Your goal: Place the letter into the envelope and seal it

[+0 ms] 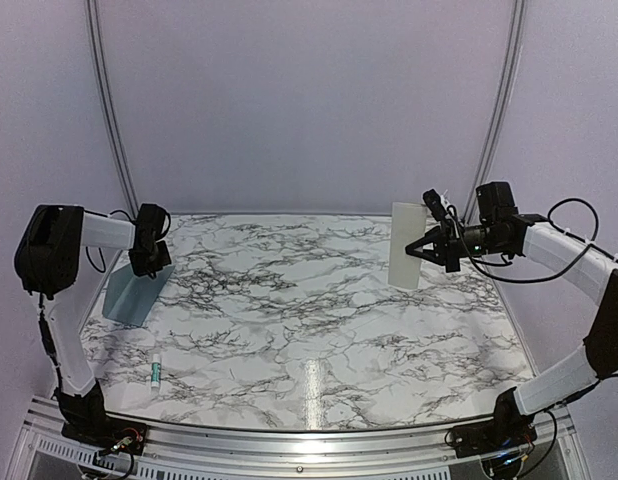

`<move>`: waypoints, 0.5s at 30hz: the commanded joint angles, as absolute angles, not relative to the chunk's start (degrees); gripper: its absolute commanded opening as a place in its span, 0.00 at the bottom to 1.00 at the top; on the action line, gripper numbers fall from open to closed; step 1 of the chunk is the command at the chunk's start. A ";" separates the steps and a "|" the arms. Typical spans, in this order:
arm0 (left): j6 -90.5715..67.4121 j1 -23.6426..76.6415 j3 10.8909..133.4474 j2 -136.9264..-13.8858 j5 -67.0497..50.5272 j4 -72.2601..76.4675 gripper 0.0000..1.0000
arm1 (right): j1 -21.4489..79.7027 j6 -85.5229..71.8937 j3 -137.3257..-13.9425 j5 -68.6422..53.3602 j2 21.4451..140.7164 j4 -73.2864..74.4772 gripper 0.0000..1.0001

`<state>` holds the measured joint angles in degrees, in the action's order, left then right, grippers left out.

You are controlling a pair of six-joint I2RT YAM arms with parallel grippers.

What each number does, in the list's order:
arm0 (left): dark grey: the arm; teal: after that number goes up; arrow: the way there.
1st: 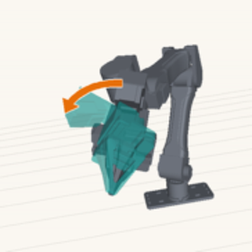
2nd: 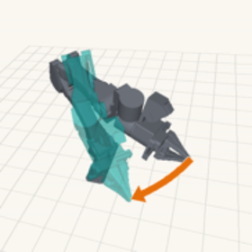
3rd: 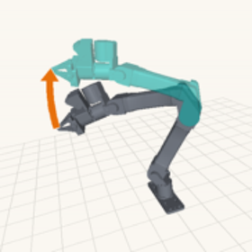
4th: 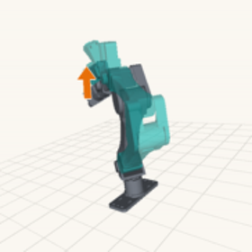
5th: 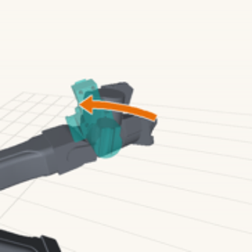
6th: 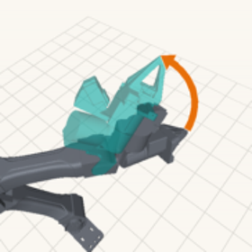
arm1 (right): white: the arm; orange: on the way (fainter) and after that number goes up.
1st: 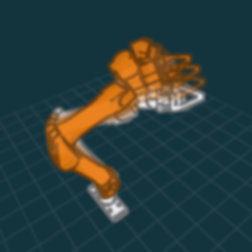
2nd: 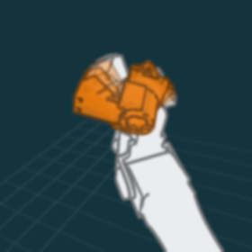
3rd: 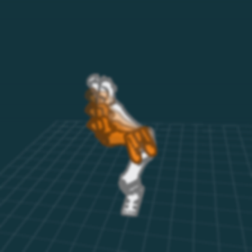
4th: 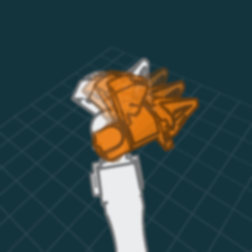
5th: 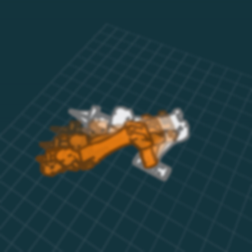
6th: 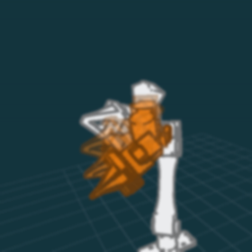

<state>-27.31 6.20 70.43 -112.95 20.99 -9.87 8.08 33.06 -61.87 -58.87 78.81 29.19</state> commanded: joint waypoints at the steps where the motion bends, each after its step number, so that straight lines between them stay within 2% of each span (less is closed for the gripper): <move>1: -29.64 5.80 72.56 -115.33 18.97 -13.48 0.03 | 7.82 33.68 -61.87 -58.69 78.00 29.26 0.00; 11: -31.98 6.77 73.69 -116.70 11.86 -14.96 0.00 | 7.88 33.88 -61.87 -58.62 78.18 29.43 0.00; 15: -31.31 12.06 73.91 -116.22 10.12 -15.07 0.00 | 7.82 33.65 -61.96 -59.10 78.63 29.44 0.00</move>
